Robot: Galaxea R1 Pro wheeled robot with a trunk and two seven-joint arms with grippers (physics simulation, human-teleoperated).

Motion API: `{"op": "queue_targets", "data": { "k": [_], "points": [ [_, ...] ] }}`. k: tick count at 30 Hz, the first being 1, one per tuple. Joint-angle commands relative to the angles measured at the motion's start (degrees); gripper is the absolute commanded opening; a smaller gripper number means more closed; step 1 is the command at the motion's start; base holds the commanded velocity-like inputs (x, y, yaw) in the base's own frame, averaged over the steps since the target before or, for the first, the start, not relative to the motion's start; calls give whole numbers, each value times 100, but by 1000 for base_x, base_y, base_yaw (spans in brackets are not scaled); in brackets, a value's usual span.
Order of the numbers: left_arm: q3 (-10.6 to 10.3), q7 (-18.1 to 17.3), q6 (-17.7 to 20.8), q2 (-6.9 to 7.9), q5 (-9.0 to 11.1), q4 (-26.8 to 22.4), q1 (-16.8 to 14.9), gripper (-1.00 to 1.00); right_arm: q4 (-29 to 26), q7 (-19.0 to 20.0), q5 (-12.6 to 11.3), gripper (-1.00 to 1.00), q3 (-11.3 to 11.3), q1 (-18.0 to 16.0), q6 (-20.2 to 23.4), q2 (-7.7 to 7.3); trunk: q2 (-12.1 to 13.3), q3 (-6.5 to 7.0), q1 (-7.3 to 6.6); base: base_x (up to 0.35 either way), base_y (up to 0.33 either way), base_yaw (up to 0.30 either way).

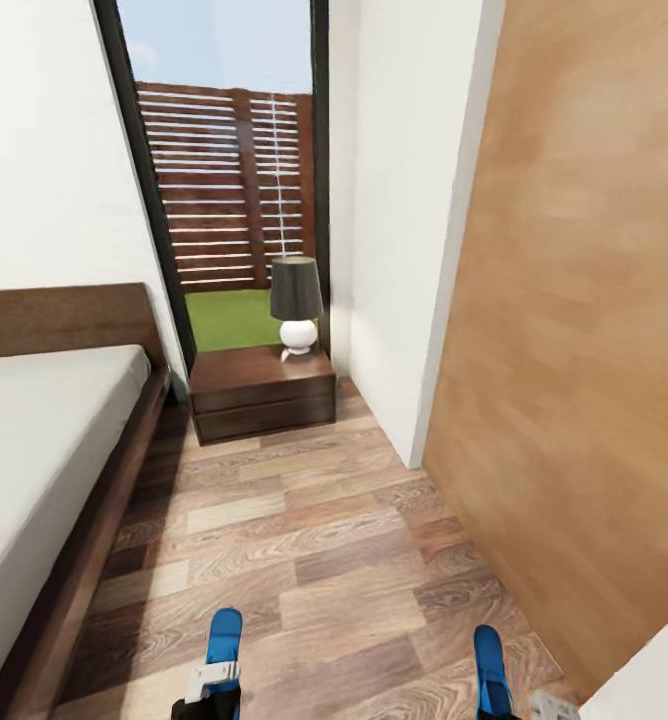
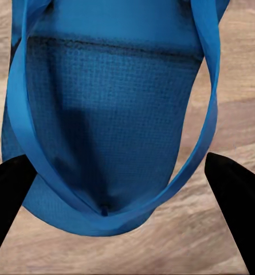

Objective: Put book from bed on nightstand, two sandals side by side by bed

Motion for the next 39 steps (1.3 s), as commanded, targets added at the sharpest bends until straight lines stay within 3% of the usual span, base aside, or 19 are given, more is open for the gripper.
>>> {"op": "queue_targets", "data": {
  "k": [1, 39],
  "points": [
    [51, -19, -13, -2, -48, -1, -5, -100, -3, 35, -13, -100, -49, -1, 29, 1, -2, -5, 2, 325, 0, 284],
    [51, -19, -13, -3, -48, 0, -6, -100, -3, 41, -15, -100, -58, -2, 29, -1, -2, -5, 2, 325, -5, 152]
  ]
}}
